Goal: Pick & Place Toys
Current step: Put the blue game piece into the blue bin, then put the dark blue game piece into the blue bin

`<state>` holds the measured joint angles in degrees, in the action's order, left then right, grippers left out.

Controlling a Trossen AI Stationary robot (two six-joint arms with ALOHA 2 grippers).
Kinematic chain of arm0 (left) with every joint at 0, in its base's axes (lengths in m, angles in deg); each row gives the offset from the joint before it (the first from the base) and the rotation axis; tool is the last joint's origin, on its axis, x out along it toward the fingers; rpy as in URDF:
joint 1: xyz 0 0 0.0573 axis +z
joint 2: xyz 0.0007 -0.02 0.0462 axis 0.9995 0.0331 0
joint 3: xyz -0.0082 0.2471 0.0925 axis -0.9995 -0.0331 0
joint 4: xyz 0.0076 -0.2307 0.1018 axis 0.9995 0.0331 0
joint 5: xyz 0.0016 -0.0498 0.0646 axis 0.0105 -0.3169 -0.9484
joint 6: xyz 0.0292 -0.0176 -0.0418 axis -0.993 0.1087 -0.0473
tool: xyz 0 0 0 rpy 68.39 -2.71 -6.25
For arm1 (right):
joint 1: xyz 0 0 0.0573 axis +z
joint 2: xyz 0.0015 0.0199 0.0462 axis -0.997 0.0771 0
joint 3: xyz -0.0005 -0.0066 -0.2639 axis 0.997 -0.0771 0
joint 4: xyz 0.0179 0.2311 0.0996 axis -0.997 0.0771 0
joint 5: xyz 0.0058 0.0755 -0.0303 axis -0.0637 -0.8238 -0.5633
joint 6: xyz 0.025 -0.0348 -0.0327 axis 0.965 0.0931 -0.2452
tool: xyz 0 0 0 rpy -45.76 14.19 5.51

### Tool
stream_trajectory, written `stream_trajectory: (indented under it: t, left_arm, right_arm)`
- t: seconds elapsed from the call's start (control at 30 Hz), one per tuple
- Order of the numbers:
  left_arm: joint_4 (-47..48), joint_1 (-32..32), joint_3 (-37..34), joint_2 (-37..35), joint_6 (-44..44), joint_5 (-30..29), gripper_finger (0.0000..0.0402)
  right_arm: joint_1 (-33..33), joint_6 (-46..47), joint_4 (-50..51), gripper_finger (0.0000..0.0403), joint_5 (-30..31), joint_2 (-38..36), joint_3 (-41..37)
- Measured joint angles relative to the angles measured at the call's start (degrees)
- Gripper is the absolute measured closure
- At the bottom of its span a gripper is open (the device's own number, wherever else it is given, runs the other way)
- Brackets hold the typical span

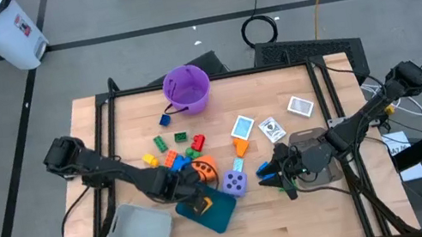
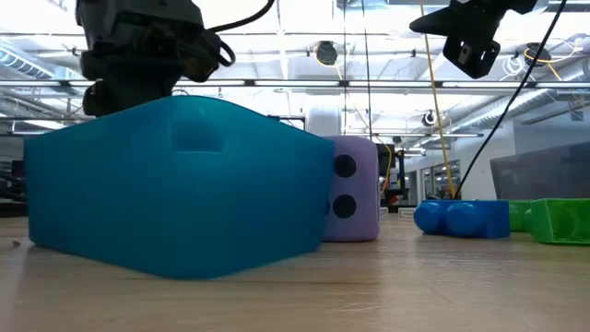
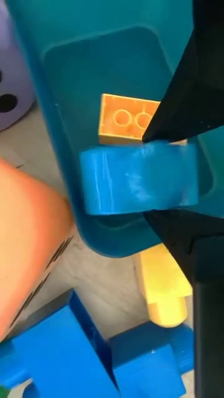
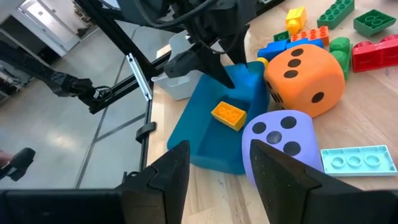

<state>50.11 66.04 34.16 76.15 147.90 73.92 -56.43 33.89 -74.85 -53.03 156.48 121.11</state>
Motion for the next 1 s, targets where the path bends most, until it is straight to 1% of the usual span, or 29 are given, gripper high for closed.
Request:
stream_trajectory:
  t: [0.1,0.2,0.4,0.5,0.6,0.7,0.83,0.9,1.0]
  left_arm:
    - [-0.02,0.54,0.00,0.00,0.02,0.02,0.0182]
    - [-0.93,1.09,0.00,0.00,0.04,0.26,0.0169]
    - [-5.29,3.10,1.61,-2.14,-2.73,5.67,0.0162]
    - [-8.67,3.85,2.59,-5.18,-4.45,5.49,0.0162]
    - [-12.70,4.23,3.12,-9.57,-6.98,1.97,0.0161]
    - [-13.96,4.63,3.10,-14.65,-9.30,-3.25,0.0161]
    - [-12.99,4.81,3.12,-20.64,-13.04,-10.79,0.0161]
    - [-12.30,4.80,3.13,-22.77,-14.89,-14.23,0.0161]
    - [-9.38,4.89,3.13,-25.08,-15.43,-18.14,0.0161]
  right_arm:
    - [0.00,-0.53,0.04,0.0243,0.00,0.00,0.00]
    - [-0.02,-1.64,0.06,0.0243,0.00,0.00,0.00]
    - [-0.25,-4.66,0.04,0.0243,-0.03,0.00,0.02]
    - [-0.77,-6.25,-0.35,0.0243,-0.04,0.00,0.02]
    - [-1.73,-6.85,-1.66,0.0243,-0.17,0.00,0.05]
    - [-2.65,-7.39,-3.29,0.0243,-0.24,0.00,0.09]
    - [-3.76,-7.97,-4.95,0.0243,-0.26,0.00,0.09]
    - [-4.17,-7.98,-5.48,0.0243,-0.26,0.00,0.09]
    - [-4.75,-7.98,-5.65,0.0243,-0.28,0.00,0.09]
